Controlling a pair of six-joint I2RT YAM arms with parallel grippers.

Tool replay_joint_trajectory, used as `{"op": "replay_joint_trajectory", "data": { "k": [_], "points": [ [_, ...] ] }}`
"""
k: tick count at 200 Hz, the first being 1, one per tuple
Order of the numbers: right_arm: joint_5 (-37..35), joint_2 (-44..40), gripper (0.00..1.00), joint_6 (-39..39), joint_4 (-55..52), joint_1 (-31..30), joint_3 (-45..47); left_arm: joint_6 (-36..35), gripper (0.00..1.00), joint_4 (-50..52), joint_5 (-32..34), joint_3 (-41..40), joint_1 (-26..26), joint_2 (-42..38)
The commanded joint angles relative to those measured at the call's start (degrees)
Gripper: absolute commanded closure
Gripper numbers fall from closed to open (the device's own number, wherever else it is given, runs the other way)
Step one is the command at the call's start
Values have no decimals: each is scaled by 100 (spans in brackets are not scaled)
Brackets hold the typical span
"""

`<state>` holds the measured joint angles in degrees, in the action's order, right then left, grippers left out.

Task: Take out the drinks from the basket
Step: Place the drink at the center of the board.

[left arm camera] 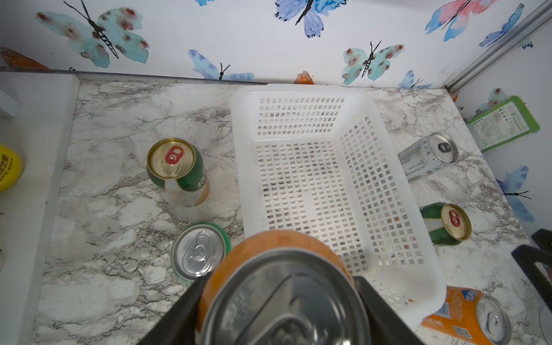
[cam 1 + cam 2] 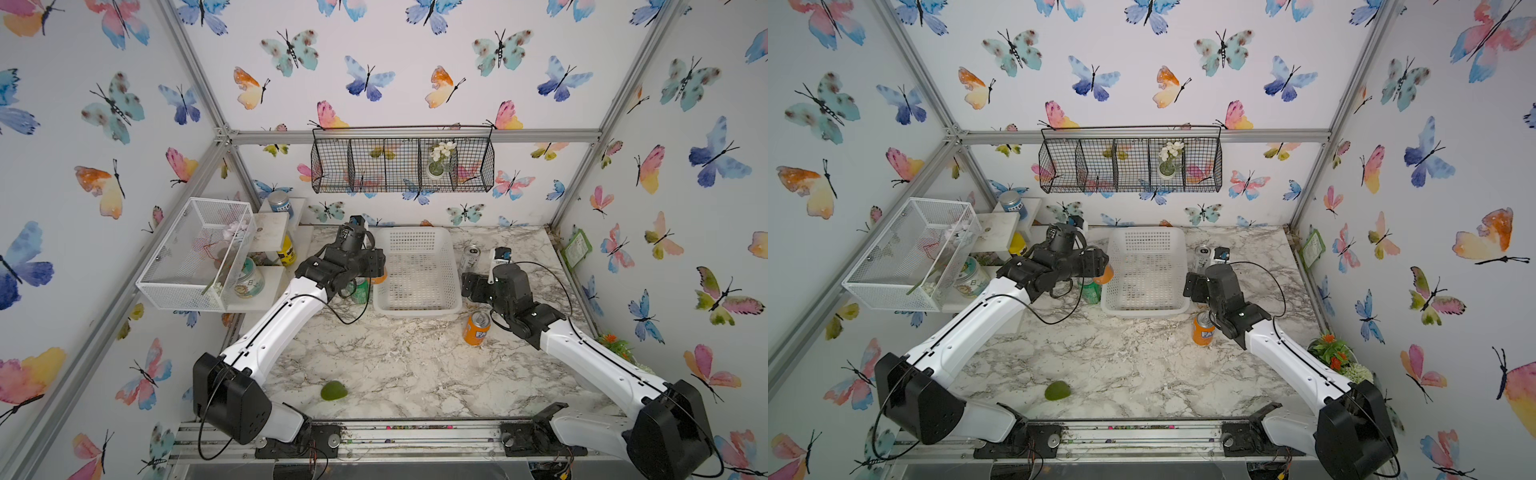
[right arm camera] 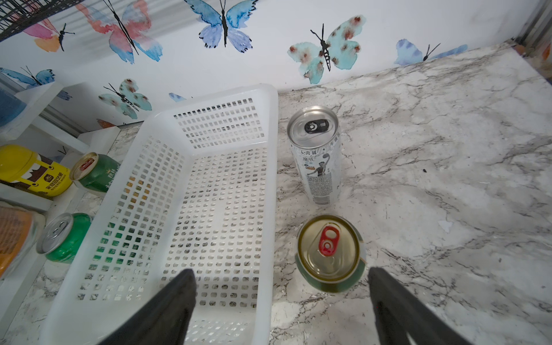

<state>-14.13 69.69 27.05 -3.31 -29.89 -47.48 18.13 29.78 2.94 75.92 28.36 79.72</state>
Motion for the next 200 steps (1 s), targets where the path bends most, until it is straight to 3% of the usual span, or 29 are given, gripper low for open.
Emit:
{"op": "replay_joint_trajectory", "data": {
  "k": [1, 102, 200],
  "points": [
    [-3, 68, 7, 55, 173, -2, 73, 41, 43, -368, 90, -376, 3, -672],
    [-28, 48, 7, 49, 230, 0, 90, 331, 44, -403, 449, -2360, 4, -1873],
    [-94, -36, 7, 28, 243, 0, 152, 657, 45, -1262, 310, -2669, 88, -623]
  ]
}}
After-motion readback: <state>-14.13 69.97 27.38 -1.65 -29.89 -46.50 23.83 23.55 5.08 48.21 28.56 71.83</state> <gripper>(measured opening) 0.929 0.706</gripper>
